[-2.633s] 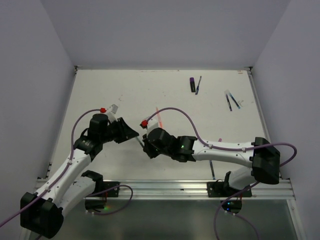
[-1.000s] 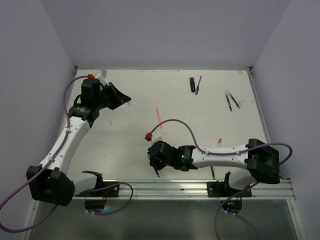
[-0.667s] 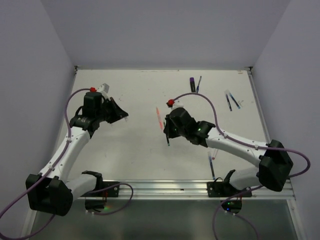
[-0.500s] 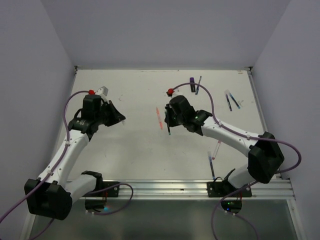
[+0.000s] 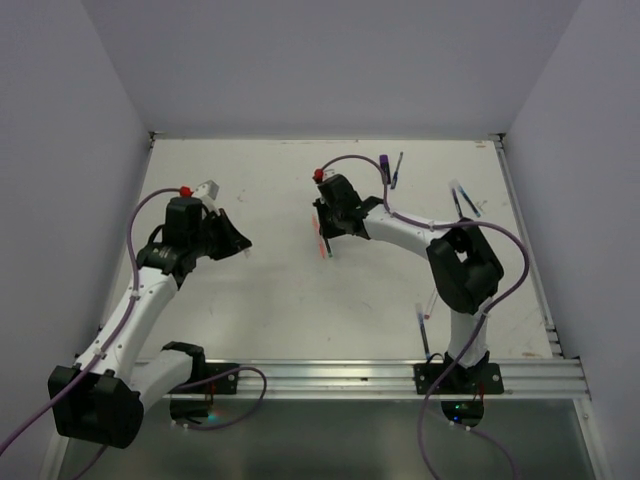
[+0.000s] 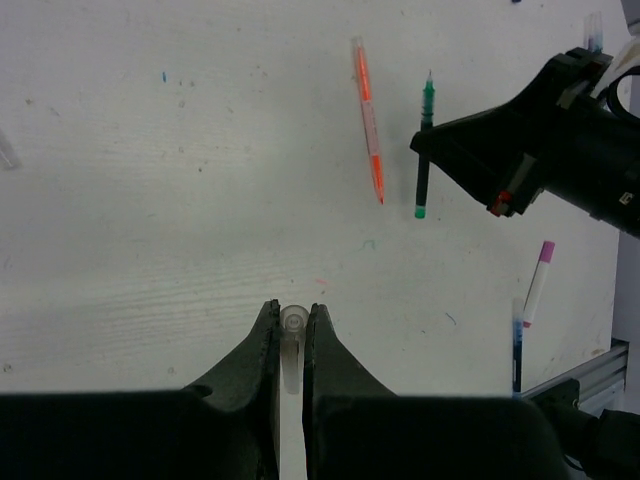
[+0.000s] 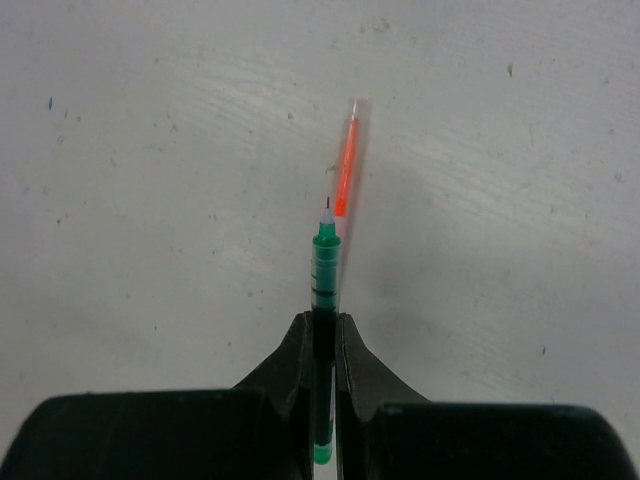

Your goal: Open the pen caps

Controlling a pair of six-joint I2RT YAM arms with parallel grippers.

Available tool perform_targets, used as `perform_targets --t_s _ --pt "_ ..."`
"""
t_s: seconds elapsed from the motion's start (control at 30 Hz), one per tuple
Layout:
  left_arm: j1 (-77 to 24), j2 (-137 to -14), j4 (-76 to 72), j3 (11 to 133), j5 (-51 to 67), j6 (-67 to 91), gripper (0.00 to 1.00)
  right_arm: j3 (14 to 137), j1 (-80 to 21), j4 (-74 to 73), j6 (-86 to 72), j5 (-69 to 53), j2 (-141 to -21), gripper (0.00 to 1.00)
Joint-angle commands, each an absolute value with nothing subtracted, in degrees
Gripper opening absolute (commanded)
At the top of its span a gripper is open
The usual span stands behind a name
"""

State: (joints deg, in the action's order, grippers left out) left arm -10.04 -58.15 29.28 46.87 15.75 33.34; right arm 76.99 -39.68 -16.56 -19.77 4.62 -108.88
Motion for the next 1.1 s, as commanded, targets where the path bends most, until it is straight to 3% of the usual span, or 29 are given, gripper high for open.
perform_targets --t_s 0.0,0.77,1.0,1.07 --pt "-9.9 -57.5 28.1 45.7 18.3 32.3 0.0 83.0 -39.1 -14.8 -18.0 3.2 -111.2 0.0" --pt "-9.9 -59.5 27.7 45.9 17.8 32.0 0.0 87.7 -37.2 -14.9 -19.9 2.6 -119.4 0.0" --pt "-9.9 -59.2 28.2 45.4 17.3 31.7 0.0 88.4 -36.9 -15.0 -20.6 2.1 -120.2 0.06" --pt "-9.9 -59.2 28.2 45.2 17.2 31.8 0.0 88.4 -36.8 -15.2 -20.6 2.1 -120.3 0.13"
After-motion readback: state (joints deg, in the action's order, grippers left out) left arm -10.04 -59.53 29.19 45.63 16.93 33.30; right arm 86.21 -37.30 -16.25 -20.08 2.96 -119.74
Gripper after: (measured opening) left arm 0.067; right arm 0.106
